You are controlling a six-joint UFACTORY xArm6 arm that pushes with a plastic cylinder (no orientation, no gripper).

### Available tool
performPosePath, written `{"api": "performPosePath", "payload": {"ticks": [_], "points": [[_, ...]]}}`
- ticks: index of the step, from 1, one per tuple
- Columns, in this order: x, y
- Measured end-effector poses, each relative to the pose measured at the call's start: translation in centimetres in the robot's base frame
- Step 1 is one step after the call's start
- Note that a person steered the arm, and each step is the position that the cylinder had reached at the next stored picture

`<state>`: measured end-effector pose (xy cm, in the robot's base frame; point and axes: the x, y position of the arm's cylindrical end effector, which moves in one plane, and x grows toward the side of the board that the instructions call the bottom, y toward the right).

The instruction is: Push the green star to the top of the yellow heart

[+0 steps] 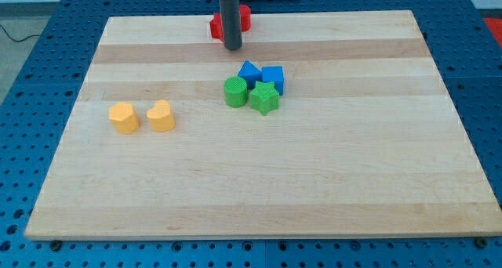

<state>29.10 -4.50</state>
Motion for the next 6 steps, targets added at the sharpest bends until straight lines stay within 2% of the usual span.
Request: {"api": "performPosePath", "payload": {"ticks": [1, 2, 3, 4, 6], "points": [[0.5, 7.1], [2.4, 17.2], [8.7, 22.1], [12.7, 20.7], [13.0, 7.9]]}}
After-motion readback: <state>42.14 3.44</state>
